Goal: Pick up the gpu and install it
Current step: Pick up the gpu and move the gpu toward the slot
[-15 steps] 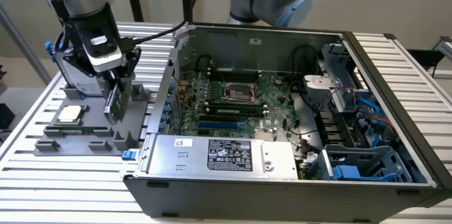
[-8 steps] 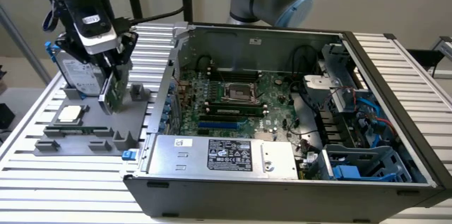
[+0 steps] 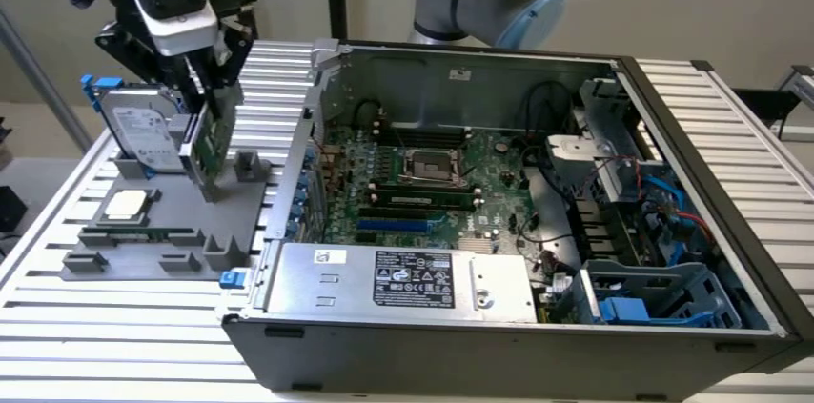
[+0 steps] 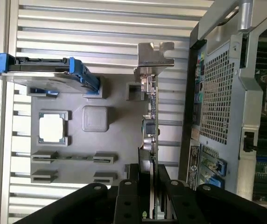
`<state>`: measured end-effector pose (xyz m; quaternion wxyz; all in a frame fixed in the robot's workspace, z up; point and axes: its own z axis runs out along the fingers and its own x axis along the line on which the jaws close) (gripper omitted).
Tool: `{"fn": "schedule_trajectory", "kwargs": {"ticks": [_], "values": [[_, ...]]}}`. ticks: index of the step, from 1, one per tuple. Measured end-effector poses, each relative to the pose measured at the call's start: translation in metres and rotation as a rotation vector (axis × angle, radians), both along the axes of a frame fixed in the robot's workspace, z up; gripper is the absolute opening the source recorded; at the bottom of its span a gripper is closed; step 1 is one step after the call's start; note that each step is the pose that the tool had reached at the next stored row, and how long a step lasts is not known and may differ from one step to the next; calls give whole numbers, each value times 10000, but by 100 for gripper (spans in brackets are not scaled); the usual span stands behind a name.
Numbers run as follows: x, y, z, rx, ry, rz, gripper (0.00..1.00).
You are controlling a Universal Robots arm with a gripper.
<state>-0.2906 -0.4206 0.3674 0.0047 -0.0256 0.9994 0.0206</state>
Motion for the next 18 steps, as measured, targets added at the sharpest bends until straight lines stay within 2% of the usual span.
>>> {"fn": "schedule_trajectory", "kwargs": {"ticks": [5,10,15,18], "values": [[161,0,230,1,18,0,27],[378,0,455,1,56,1,27],[607,0,681,1,133,1,27],[741,0,773,0,195,0,27]]}}
